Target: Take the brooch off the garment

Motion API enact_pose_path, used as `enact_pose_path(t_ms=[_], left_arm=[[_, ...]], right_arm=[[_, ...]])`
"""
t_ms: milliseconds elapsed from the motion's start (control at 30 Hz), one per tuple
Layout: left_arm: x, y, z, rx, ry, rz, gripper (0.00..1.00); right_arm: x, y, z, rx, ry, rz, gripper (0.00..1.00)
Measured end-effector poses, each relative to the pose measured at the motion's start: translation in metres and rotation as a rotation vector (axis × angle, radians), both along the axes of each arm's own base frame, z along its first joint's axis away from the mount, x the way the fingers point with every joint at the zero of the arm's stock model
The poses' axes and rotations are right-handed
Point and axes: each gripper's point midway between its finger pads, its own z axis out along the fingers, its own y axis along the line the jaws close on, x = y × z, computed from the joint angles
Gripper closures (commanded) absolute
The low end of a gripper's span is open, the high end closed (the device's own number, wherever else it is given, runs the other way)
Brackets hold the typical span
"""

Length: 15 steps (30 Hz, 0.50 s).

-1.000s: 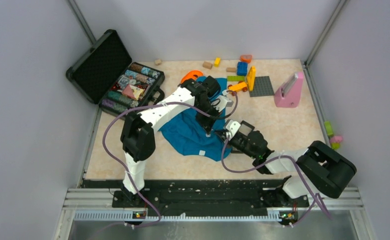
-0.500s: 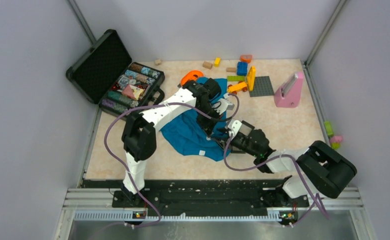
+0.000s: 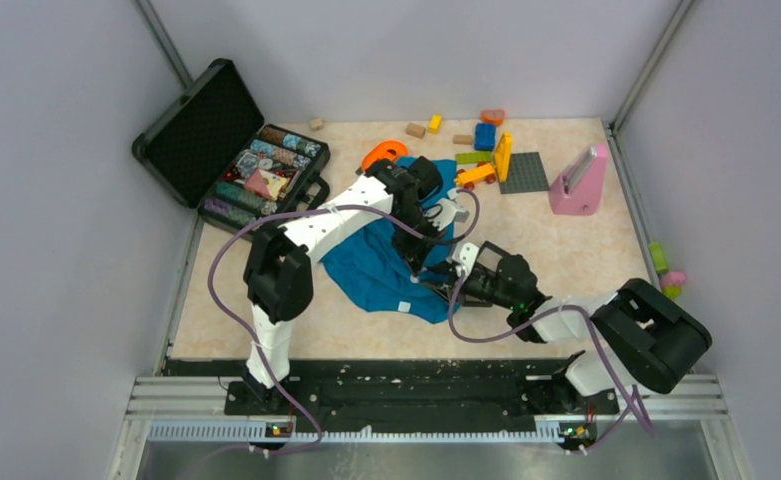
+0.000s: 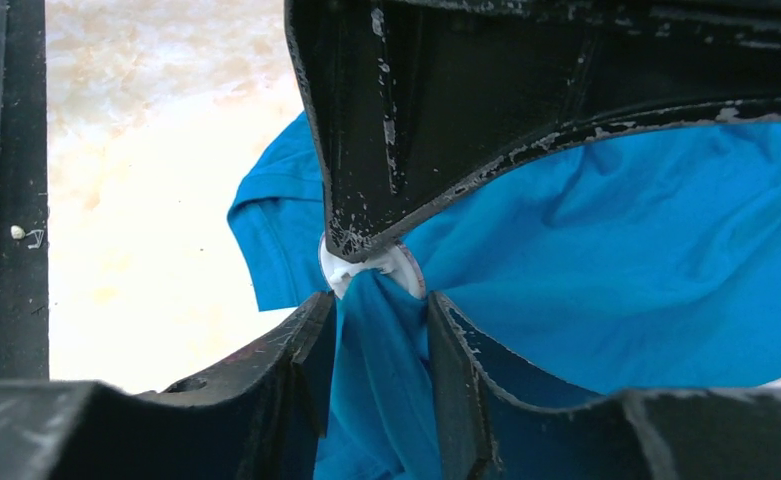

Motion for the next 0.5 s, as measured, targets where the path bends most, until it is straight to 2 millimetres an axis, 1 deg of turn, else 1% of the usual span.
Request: enact_pose_path(t_ms=[67,167,233,267,433,500], left_arm=[[-0.0013,0.0002,0.0008,0.001,0.002,-0.005,1.0],[-0.0027,0.0006,0.0003,0.009,-0.001,-0.012,1.0],[-0.0032,0.0006,0.0,0.013,-0.005,-0.017,1.0],[-0.0034,0.0007,0.0001,0.016,-0.008,-0.02,1.0],[-0.0046,0.0005,0.0024,0.025,-0.016,-0.029,0.99],[-0.0071,0.0021,0.0035,0.038,-0.014,-0.034,0.89]], right_arm=[[0.0004,0.0003,-0.0008,0.001,0.0,0.0,0.63],[0.0008,0.0011,-0.0029,0.003,0.008,0.0,0.56],[0.0006,0.0016,-0.0029,0.008,0.014,0.0,0.55],[0.0008,0.002,-0.0015,0.014,0.011,0.0,0.57],[0.0006,0.0038,0.0028,0.03,0.001,0.006,0.76],[0.0004,0.0042,0.0028,0.032,0.002,0.008,0.87]])
